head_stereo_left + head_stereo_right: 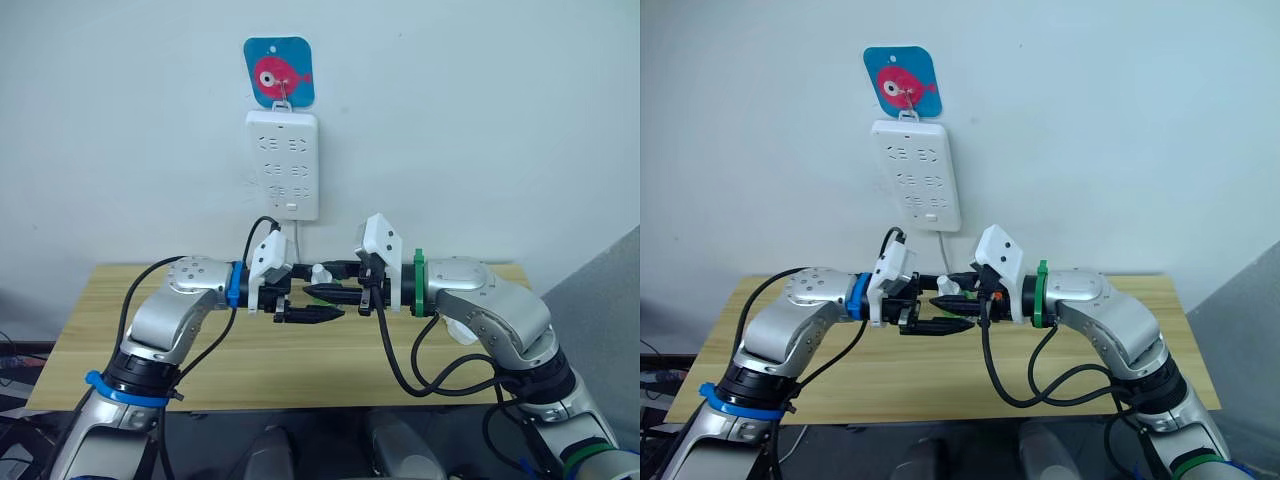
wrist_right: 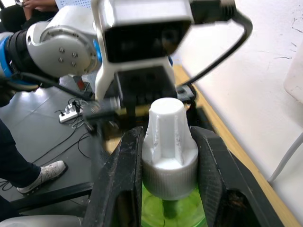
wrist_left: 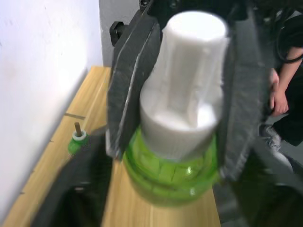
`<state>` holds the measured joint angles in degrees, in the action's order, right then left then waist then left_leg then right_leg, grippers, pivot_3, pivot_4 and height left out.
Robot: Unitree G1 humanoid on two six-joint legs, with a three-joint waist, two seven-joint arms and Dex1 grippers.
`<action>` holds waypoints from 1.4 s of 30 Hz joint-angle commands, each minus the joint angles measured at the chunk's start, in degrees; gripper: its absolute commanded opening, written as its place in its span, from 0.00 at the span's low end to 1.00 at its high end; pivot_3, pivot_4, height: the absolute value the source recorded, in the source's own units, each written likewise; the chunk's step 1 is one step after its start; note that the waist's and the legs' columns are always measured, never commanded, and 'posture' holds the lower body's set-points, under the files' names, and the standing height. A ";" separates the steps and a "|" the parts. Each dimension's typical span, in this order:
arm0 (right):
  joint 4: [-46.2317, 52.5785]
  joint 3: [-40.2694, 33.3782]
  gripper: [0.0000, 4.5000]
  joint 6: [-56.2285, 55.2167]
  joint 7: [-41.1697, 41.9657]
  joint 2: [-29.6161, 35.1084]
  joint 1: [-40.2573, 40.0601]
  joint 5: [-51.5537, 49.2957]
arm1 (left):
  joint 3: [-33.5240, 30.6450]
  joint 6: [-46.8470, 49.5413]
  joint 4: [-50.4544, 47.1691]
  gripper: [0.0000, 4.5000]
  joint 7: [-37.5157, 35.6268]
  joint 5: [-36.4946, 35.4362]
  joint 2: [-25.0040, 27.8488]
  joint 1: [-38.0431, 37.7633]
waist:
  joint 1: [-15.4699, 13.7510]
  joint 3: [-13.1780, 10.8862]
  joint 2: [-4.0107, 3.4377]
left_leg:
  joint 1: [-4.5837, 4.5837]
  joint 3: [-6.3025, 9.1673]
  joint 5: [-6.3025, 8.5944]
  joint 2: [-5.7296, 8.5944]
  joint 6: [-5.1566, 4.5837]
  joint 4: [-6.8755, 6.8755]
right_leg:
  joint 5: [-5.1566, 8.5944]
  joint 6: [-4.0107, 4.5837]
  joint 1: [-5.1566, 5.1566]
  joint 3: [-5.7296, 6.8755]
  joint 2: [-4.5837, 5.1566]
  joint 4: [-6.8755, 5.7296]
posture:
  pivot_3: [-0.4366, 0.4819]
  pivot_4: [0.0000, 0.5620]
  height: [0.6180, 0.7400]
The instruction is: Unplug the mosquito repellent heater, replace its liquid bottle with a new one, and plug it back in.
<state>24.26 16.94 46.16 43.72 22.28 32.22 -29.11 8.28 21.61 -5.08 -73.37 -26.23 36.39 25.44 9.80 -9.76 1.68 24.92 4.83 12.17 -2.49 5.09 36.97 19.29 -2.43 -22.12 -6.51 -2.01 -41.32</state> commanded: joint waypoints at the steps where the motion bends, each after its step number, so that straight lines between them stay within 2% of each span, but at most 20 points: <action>1: 0.60 -5.18 0.26 0.25 1.26 -0.25 0.83 -4.64 | -2.52 5.26 0.50 0.91 -1.83 -4.47 1.28 1.78 | 0.07 0.45 0.01 | -0.01 0.02 0.00 0.01 0.00 0.01 | 0.00 0.00 0.02 0.03 -0.04 0.00 | 0.30 0.08 0.70; 6: 0.32 -8.89 0.26 3.36 0.22 -1.70 1.09 -9.87 | -3.61 12.04 -1.27 0.91 -1.27 -8.56 1.30 2.99 | 0.34 1.20 -0.03 | -0.02 0.09 -0.02 0.04 -0.03 0.03 | 0.00 0.00 0.07 0.06 -0.08 -0.03 | 0.30 0.07 0.70; 13: 0.46 -9.67 0.26 4.92 -0.32 -1.99 1.19 -13.06 | -3.70 21.12 -4.57 0.91 -0.49 -14.38 1.78 4.57 | 1.36 1.71 -0.03 | -0.08 0.21 -0.05 0.04 -0.06 0.06 | 0.00 0.00 0.15 0.14 -0.10 -0.13 | 0.30 0.07 0.70; 26: 1.39 -9.82 0.26 6.04 -1.79 -2.78 1.04 -15.93 | -2.41 21.63 -5.55 0.91 0.34 -14.03 -0.35 5.08 | 1.43 2.11 -0.11 | -0.21 0.34 -0.26 0.12 -0.05 0.09 | -0.01 0.03 0.15 0.16 -0.22 -0.53 | 0.30 0.06 0.70; 29: 1.40 -9.68 0.26 6.04 -2.11 -2.76 0.96 -16.43 | -2.05 22.08 -5.63 0.78 -0.03 -14.20 -0.28 4.77 | 1.44 2.32 -0.18 | -0.21 0.37 -0.29 0.14 -0.06 0.09 | -0.01 0.03 0.14 0.17 -0.22 -0.57 | 0.30 0.06 0.70; 33: 1.64 -9.77 0.26 6.11 -2.38 -3.08 0.71 -17.28 | -2.03 21.98 -5.40 0.53 0.06 -13.90 -0.03 4.45 | 1.44 2.44 -0.27 | -0.22 0.38 -0.31 0.14 -0.08 0.08 | 0.00 0.02 0.14 0.17 -0.23 -0.60 | 0.30 0.06 0.70; 42: 2.47 -9.12 0.26 5.00 -0.63 -1.68 0.09 -16.81 | -2.27 20.79 -4.78 0.52 1.09 -13.16 -0.69 4.38 | 1.44 2.48 -0.27 | -0.23 0.39 -0.32 0.15 -0.09 0.08 | -0.01 0.03 0.14 0.17 -0.23 -0.61 | 0.30 0.06 0.70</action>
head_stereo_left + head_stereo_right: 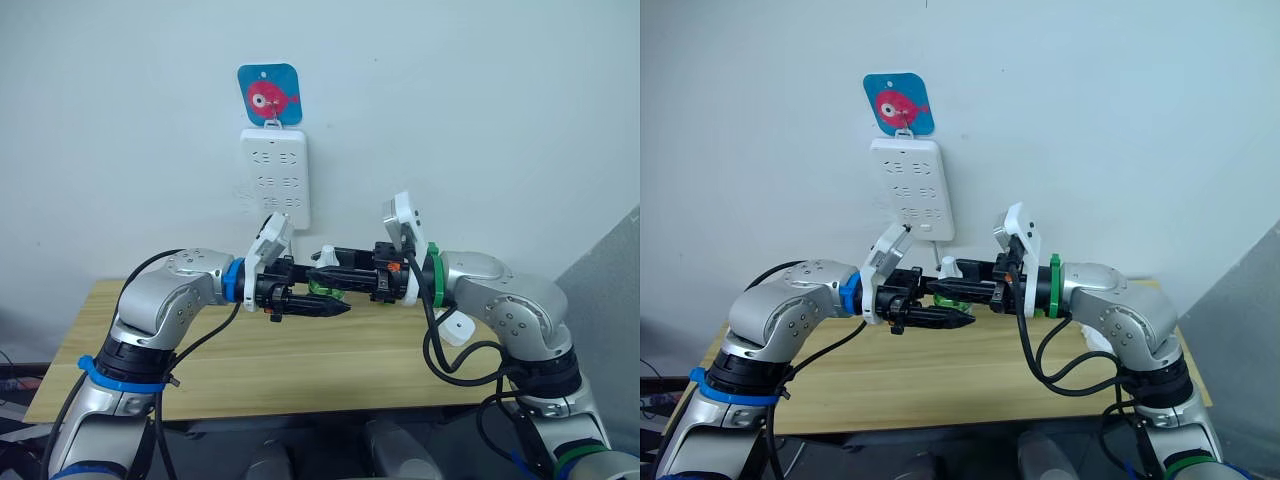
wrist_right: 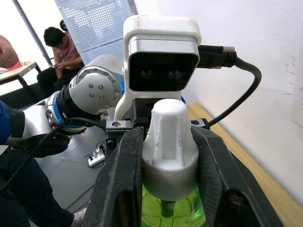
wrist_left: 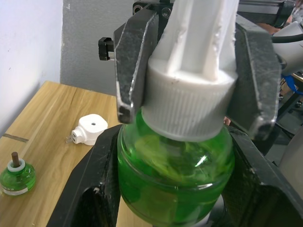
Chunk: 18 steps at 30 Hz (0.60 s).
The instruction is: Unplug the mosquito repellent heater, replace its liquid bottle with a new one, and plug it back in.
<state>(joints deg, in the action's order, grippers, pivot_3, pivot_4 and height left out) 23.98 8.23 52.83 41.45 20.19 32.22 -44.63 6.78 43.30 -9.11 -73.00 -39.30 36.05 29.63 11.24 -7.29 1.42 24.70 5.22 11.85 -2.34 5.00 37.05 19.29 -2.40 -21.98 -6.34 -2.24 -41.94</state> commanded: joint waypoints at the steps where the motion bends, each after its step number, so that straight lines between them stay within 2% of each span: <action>1: 2.43 -0.31 0.33 -2.42 1.47 0.67 0.01 -0.25 | -0.66 -1.61 -0.61 0.52 0.86 0.44 -0.46 0.06 | -0.01 0.01 0.00 | 0.00 0.00 0.00 0.00 0.00 0.00 | 0.00 0.00 0.00 0.00 0.00 0.00 | 0.31 0.06 0.70; 6: 3.27 0.18 0.69 -3.72 0.39 3.05 -0.36 2.73 | -0.38 -6.85 0.94 0.52 3.09 4.11 -2.00 -0.61 | -0.05 0.04 -0.03 | 0.00 0.00 -0.01 0.01 -0.01 0.00 | 0.00 0.00 0.00 0.00 0.00 0.00 | 0.31 0.07 0.70; 10: 6.15 -0.87 0.69 -3.55 -3.13 4.23 -1.66 4.33 | -0.68 -12.67 2.94 0.52 6.29 7.93 -4.40 -1.26 | -0.12 0.12 -0.02 | 0.00 0.00 -0.01 0.03 -0.01 0.00 | 0.00 0.00 0.00 -0.01 0.02 0.00 | 0.31 0.08 0.70; 14: 9.67 0.66 0.69 -3.87 -10.91 0.88 -3.60 7.35 | -0.24 -16.77 4.25 0.52 8.79 10.84 -6.45 -2.15 | -0.01 0.17 -0.04 | -0.01 -0.01 -0.01 0.02 -0.02 -0.01 | 0.00 0.01 -0.01 -0.04 0.00 -0.03 | 0.30 0.08 0.70; 18: 9.60 2.85 0.69 -5.15 -15.19 -3.06 -4.49 10.20 | 0.11 -17.83 4.86 0.52 9.43 11.72 -7.65 -2.75 | 0.03 0.19 -0.05 | -0.02 -0.01 -0.02 0.00 -0.03 -0.01 | 0.00 0.00 -0.01 -0.06 -0.04 -0.05 | 0.29 0.09 0.70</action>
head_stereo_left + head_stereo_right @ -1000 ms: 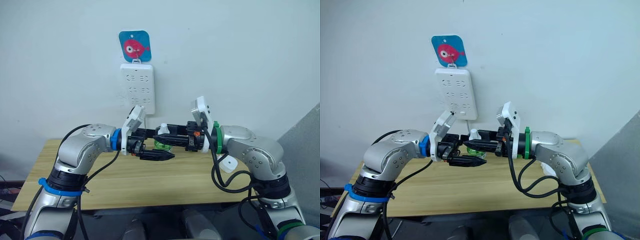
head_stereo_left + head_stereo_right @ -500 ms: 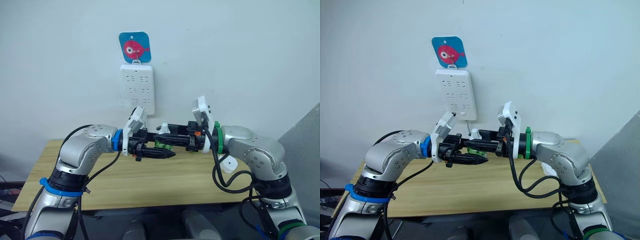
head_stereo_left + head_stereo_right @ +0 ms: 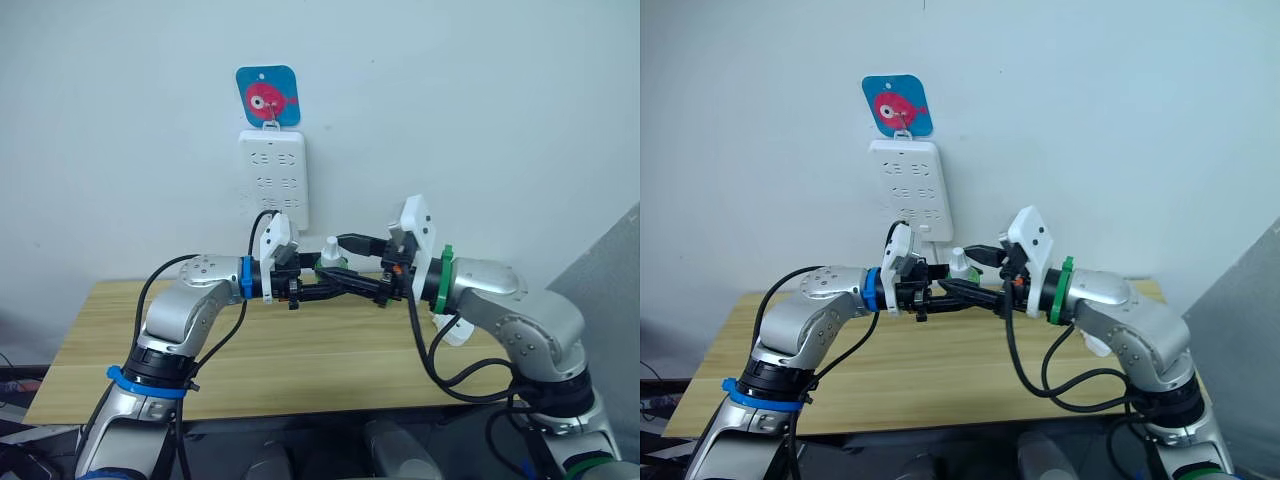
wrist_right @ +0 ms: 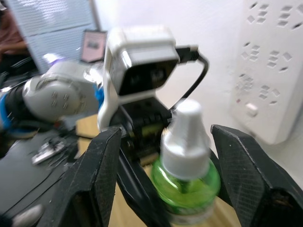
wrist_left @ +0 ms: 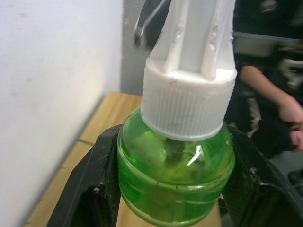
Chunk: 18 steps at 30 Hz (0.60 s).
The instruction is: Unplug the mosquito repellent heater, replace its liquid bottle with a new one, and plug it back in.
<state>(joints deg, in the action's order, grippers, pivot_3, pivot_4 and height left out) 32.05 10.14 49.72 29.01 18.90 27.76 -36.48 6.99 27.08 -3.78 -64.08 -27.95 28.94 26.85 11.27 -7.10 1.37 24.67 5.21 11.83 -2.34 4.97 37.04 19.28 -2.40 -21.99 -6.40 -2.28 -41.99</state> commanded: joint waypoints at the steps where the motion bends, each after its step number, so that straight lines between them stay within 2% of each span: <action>1: 1.22 1.88 0.69 -2.48 -3.03 -2.07 -0.21 3.06 | -0.21 -1.65 -0.45 0.52 0.72 0.36 -0.86 -0.15 | -0.02 0.00 0.00 | 0.00 0.00 0.00 0.00 0.00 0.00 | 0.00 0.00 0.00 0.00 0.00 0.00 | 0.29 0.09 0.70; 6: -2.18 3.34 0.69 -4.40 -4.66 -3.83 -0.18 6.71 | -0.20 -2.05 -0.17 0.52 0.78 0.38 -1.35 -0.01 | -0.01 0.02 0.00 | 0.00 0.00 0.00 0.02 0.00 0.00 | 0.00 0.01 0.00 0.00 0.01 0.00 | 0.29 0.09 0.70; 9: -3.23 3.85 0.57 -5.28 -4.16 -3.57 -0.07 8.23 | -0.28 -2.22 -0.19 0.52 0.80 0.43 -1.50 0.00 | -0.01 0.02 0.00 | 0.00 0.00 0.00 0.02 0.00 0.01 | 0.00 0.01 0.00 0.00 0.01 0.00 | 0.29 0.09 0.70; 11: -3.57 3.89 0.42 -5.64 -3.71 -3.67 0.04 8.66 | -0.33 -2.29 -0.22 0.52 0.69 0.42 -1.44 -0.01 | 0.00 0.02 0.00 | 0.00 0.02 0.00 0.01 0.00 0.00 | -0.01 0.01 0.00 0.02 0.01 0.00 | 0.29 0.09 0.70; 12: -3.66 3.70 0.31 -5.74 -3.49 -3.92 0.05 8.46 | -0.40 -2.28 -0.21 0.52 0.65 0.39 -1.38 -0.02 | 0.01 0.02 0.00 | 0.00 0.02 0.00 0.01 0.00 0.00 | -0.01 0.01 0.00 0.02 0.01 0.00 | 0.29 0.09 0.70; 13: -3.53 3.65 0.25 -5.98 -2.70 -3.87 0.10 8.00 | -0.54 -2.28 -0.18 0.52 0.58 0.36 -1.27 -0.08 | 0.01 0.02 0.00 | 0.00 0.02 0.00 0.01 0.00 0.00 | -0.01 0.01 0.00 0.02 0.01 0.00 | 0.29 0.09 0.70; 15: -3.25 3.23 0.26 -5.95 -1.64 -3.99 0.09 6.85 | -0.73 -2.27 -0.17 0.52 0.38 0.31 -1.05 -0.21 | 0.00 0.03 0.00 | 0.00 0.03 -0.01 0.02 -0.01 0.00 | -0.01 0.01 0.01 0.03 0.01 0.00 | 0.29 0.09 0.70; 18: -3.72 2.83 0.26 -7.69 5.84 -2.13 1.01 3.93 | -0.81 -1.43 -0.42 0.52 -1.74 -0.51 0.34 -0.69 | 0.00 0.02 0.00 | 0.00 0.03 -0.01 0.02 -0.01 0.00 | -0.01 0.01 0.01 0.03 0.01 0.00 | 0.29 0.09 0.70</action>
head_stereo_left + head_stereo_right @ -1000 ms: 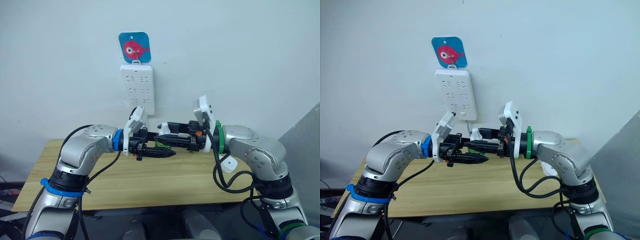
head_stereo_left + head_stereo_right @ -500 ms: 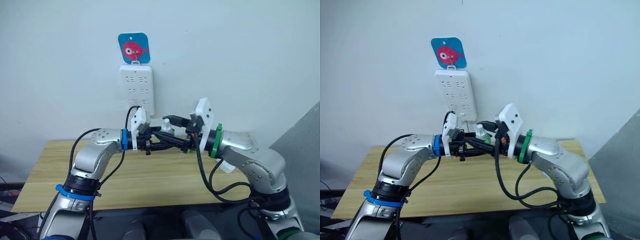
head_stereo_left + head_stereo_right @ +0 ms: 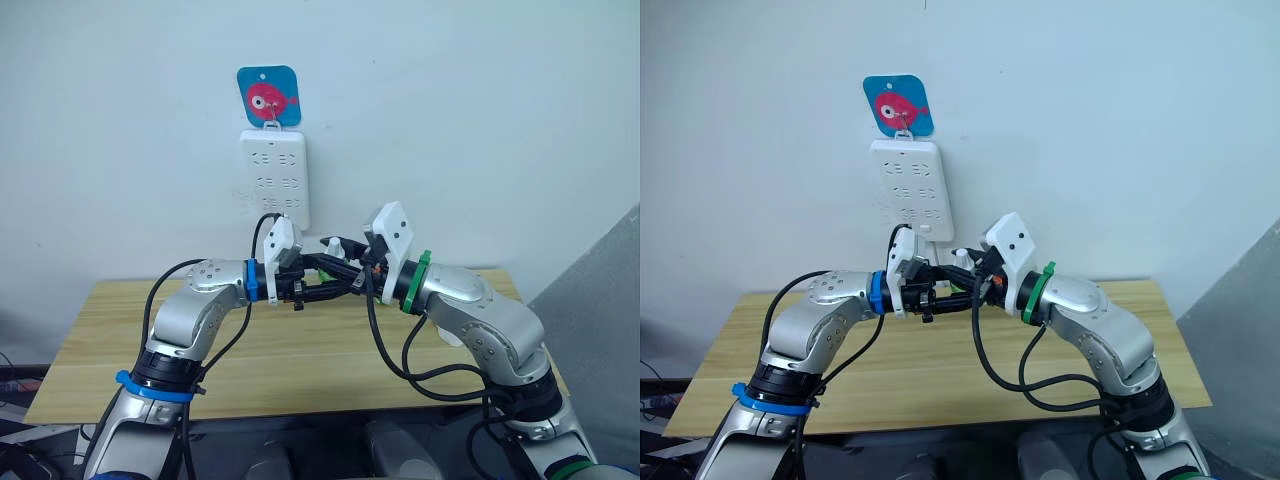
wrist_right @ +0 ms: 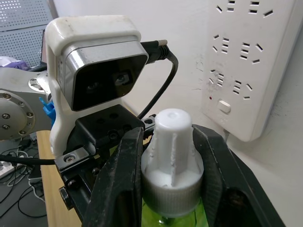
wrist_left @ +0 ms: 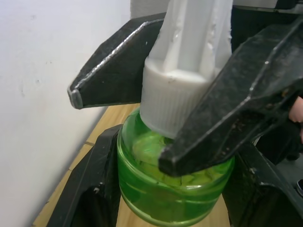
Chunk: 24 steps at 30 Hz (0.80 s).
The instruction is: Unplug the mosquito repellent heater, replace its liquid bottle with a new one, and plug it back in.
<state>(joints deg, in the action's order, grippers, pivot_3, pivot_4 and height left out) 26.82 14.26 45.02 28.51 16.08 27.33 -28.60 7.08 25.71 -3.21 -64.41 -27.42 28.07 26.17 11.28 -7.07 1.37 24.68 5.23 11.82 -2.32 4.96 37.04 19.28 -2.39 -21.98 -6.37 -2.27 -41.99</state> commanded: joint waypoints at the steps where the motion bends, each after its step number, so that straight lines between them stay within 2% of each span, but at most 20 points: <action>1: 0.36 -0.72 0.26 -4.19 10.81 2.41 2.63 -4.29 | -0.86 0.24 -1.13 0.52 -2.66 -1.48 1.86 -0.08 | 0.03 0.00 0.00 | 0.00 0.00 0.00 0.00 0.00 0.00 | 0.00 0.00 0.00 0.01 0.00 0.00 | 0.29 0.09 0.70; 3: -2.23 0.67 0.26 -6.67 18.05 5.36 4.79 -3.92 | -0.62 0.51 -1.42 0.52 -4.77 -2.06 2.89 -0.10 | 0.08 0.00 0.00 | 0.00 0.00 0.00 0.01 -0.01 0.00 | 0.00 0.00 0.01 0.02 0.00 0.00 | 0.28 0.09 0.70; 7: -9.93 5.47 0.26 -6.79 38.05 12.40 12.69 -5.22 | 1.22 2.19 -3.94 0.52 -10.81 -3.52 6.65 -0.28 | 0.35 -0.02 -0.03 | -0.21 0.00 0.00 0.01 -0.02 -0.03 | 0.01 -0.01 0.20 0.04 0.00 0.04 | 0.30 0.10 0.70; 10: -13.01 7.01 0.26 -5.49 43.42 14.49 15.32 -5.68 | 0.69 4.06 -5.06 0.52 -10.36 -5.16 6.74 -0.06 | 0.28 -0.02 -0.03 | -0.34 0.14 0.00 -0.01 -0.02 -0.05 | 0.06 0.05 0.41 0.18 0.00 0.06 | 0.31 0.09 0.70; 12: -14.33 6.29 0.26 -5.06 44.28 14.55 15.85 -6.09 | 0.49 4.10 -5.26 0.52 -9.57 -5.14 6.45 0.02 | 0.10 -0.02 -0.03 | -0.39 0.40 0.00 -0.01 -0.02 -0.05 | 0.15 -0.01 0.58 0.44 0.00 0.12 | 0.32 0.10 0.70; 17: -14.37 1.26 0.64 -7.06 37.17 13.46 14.19 -3.67 | -0.73 3.46 -5.32 0.52 -6.40 -4.43 5.77 -1.04 | 0.05 -0.02 -0.03 | -0.38 0.53 0.00 -0.01 -0.02 -0.05 | 0.20 0.06 0.59 0.55 0.00 0.10 | 0.31 0.11 0.70; 24: -3.77 -7.41 0.64 -4.80 22.04 13.62 3.66 -3.06 | -2.28 -0.33 -3.44 0.52 -0.86 -1.85 3.38 -2.98 | -0.17 -0.03 -0.04 | -0.34 0.60 0.00 0.05 -0.02 -0.06 | 0.22 0.12 0.60 0.60 0.06 0.10 | 0.29 0.12 0.70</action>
<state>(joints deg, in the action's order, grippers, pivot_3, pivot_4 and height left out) 18.31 9.23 39.78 54.18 30.46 31.74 -30.82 6.25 27.05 -5.76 -66.33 -29.21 31.87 22.57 11.10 -7.10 1.34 24.35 5.84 11.83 -2.26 4.94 36.98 19.51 -2.27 -21.38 -5.76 -2.22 -41.89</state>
